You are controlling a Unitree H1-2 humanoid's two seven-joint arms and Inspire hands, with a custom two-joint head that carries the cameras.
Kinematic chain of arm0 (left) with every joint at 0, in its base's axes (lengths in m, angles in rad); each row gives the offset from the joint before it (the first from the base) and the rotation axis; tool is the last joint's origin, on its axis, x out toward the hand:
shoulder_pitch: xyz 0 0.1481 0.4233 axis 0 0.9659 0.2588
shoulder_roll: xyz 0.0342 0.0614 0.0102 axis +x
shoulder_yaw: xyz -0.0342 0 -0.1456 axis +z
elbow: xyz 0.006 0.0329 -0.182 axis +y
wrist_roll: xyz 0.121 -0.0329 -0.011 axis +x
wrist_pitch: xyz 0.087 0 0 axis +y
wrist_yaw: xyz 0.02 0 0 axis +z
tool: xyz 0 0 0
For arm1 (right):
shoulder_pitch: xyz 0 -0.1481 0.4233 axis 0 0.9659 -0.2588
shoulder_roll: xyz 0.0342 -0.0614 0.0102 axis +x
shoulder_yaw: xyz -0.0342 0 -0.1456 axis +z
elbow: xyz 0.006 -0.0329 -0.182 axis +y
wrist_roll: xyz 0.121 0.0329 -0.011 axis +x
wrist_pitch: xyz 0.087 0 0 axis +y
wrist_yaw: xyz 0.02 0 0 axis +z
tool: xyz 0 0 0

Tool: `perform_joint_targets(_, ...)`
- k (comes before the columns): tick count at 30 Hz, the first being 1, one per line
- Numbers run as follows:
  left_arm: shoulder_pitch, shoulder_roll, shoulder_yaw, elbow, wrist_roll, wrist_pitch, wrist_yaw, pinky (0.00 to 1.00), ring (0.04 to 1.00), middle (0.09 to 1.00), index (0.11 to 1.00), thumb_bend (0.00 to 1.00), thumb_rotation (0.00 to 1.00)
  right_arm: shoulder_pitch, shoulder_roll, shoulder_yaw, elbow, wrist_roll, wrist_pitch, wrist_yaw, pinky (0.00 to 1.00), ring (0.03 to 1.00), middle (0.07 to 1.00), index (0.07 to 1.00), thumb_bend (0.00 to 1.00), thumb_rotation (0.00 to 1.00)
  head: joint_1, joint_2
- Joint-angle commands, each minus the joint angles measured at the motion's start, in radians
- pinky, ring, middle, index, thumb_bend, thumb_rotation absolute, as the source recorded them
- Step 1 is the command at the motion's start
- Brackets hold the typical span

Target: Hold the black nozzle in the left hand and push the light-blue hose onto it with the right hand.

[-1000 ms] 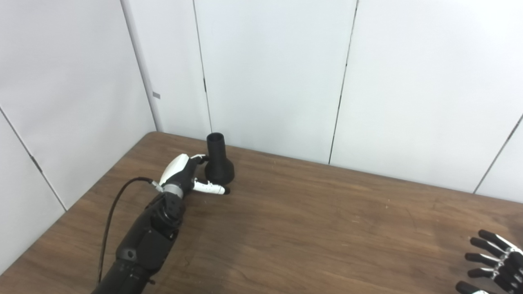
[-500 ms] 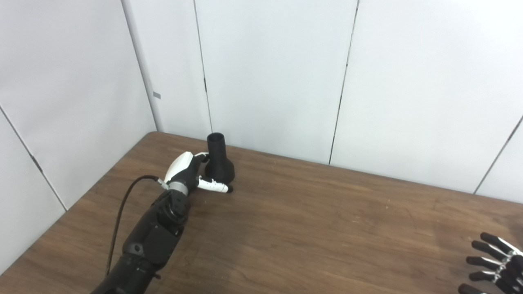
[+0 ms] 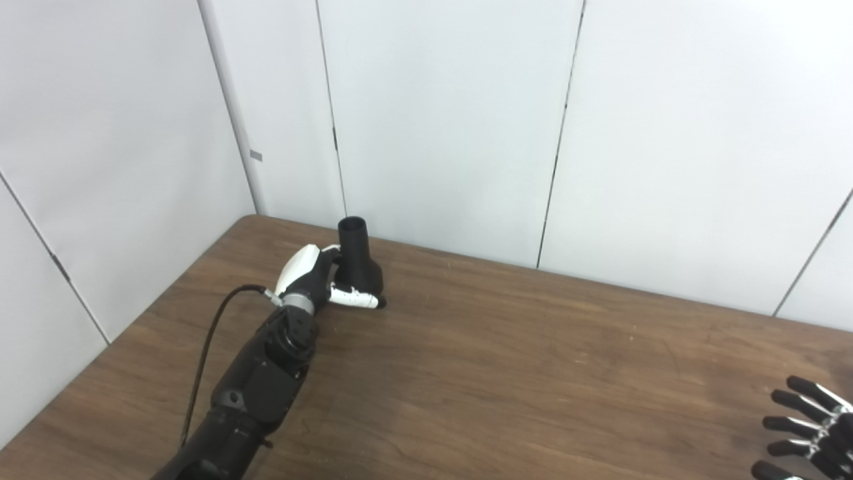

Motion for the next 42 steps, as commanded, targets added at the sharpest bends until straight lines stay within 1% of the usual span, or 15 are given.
perform_joint_targets(1,-0.044,0.009,0.000,-0.006,-0.010,-0.035,0.010,1.00,1.000,0.810,0.784,0.94,0.21,-0.014,-0.016,-0.013,-0.036,0.011,-0.011,0.000,0.50,0.640,0.754,0.782,0.76,0.13,0.001,0.000)
perform_joint_targets(3,-0.043,0.008,0.001,-0.007,-0.013,-0.039,0.014,1.00,0.976,0.783,0.778,0.94,0.20,-0.014,-0.016,-0.013,-0.038,0.010,-0.010,-0.001,0.50,0.637,0.754,0.782,0.76,0.13,0.001,0.000)
perform_joint_targets(4,-0.041,0.008,0.004,-0.012,-0.015,-0.041,0.019,1.00,0.924,0.736,0.761,0.93,0.18,-0.014,-0.016,-0.013,-0.038,0.009,-0.010,-0.002,0.51,0.636,0.754,0.781,0.76,0.13,0.001,0.000)
perform_joint_targets(5,-0.042,0.007,0.008,-0.012,-0.016,-0.046,0.028,1.00,0.865,0.667,0.713,0.91,0.16,-0.015,-0.015,-0.013,-0.039,0.007,-0.009,-0.003,0.51,0.635,0.754,0.782,0.76,0.13,0.001,0.005)
perform_joint_targets(6,-0.042,0.005,0.011,-0.010,-0.015,-0.051,0.040,1.00,0.788,0.580,0.640,0.89,0.12,-0.016,-0.015,-0.013,-0.040,0.005,-0.008,-0.004,0.51,0.634,0.754,0.782,0.76,0.13,0.001,0.005)
perform_joint_targets(7,-0.043,0.004,0.013,-0.008,-0.014,-0.055,0.048,1.00,0.713,0.491,0.568,0.67,0.05,-0.017,-0.014,-0.012,-0.040,0.004,-0.007,-0.004,0.51,0.633,0.754,0.782,0.76,0.13,0.001,0.005)
perform_joint_targets(8,-0.043,0.002,0.013,-0.007,-0.011,-0.057,0.057,1.00,0.677,0.455,0.538,0.58,0.02,-0.017,-0.014,-0.012,-0.040,0.002,-0.007,-0.005,0.51,0.633,0.754,0.782,0.76,0.13,0.001,0.005)
perform_joint_targets(9,-0.042,0.002,0.013,-0.008,-0.007,-0.058,0.066,1.00,0.654,0.443,0.524,0.55,0.01,-0.017,-0.015,-0.012,-0.040,0.001,-0.007,-0.006,0.51,0.633,0.754,0.782,0.76,0.13,0.001,0.005)
perform_joint_targets(13,-0.043,0.005,0.007,-0.003,0.005,-0.061,0.087,1.00,0.618,0.436,0.509,0.53,0.00,-0.018,-0.016,-0.012,-0.042,-0.005,-0.006,-0.008,0.52,0.634,0.755,0.783,0.75,0.12,0.002,0.006)
perform_joint_targets(17,-0.041,0.010,0.000,-0.005,0.008,-0.055,0.087,1.00,0.630,0.444,0.507,0.53,0.00,-0.018,-0.017,-0.013,-0.043,-0.007,-0.005,-0.008,0.52,0.637,0.758,0.785,0.75,0.11,0.001,0.009)
perform_joint_targets(20,-0.040,0.010,-0.001,0.000,0.008,-0.061,0.089,1.00,0.616,0.448,0.505,0.53,0.00,-0.019,-0.017,-0.013,-0.045,-0.012,-0.004,-0.009,0.52,0.637,0.758,0.786,0.74,0.11,0.001,0.009)
perform_joint_targets(26,-0.035,0.005,-0.010,0.010,0.010,-0.074,0.097,1.00,0.654,0.447,0.502,0.53,0.00,-0.022,-0.018,-0.014,-0.045,-0.019,-0.004,-0.007,0.53,0.635,0.755,0.786,0.74,0.11,-0.001,0.015)
perform_joint_targets(30,-0.032,0.004,-0.020,0.028,0.011,-0.096,0.099,1.00,0.672,0.454,0.498,0.53,0.00,-0.025,-0.017,-0.014,-0.047,-0.024,-0.002,-0.007,0.53,0.633,0.752,0.784,0.74,0.12,-0.012,0.022)
perform_joint_targets(35,-0.001,-0.009,-0.054,0.010,0.015,-0.131,0.082,1.00,0.692,0.463,0.498,0.53,0.00,-0.030,-0.008,-0.012,-0.054,-0.022,0.007,-0.010,0.51,0.618,0.742,0.775,0.75,0.13,-0.035,0.026)
perform_joint_targets(42,0.052,-0.035,-0.128,-0.026,0.028,-0.202,0.054,1.00,0.643,0.451,0.498,0.53,0.00,-0.034,0.001,-0.011,-0.069,-0.019,0.017,-0.013,0.50,0.609,0.733,0.765,0.77,0.14,-0.064,0.037)
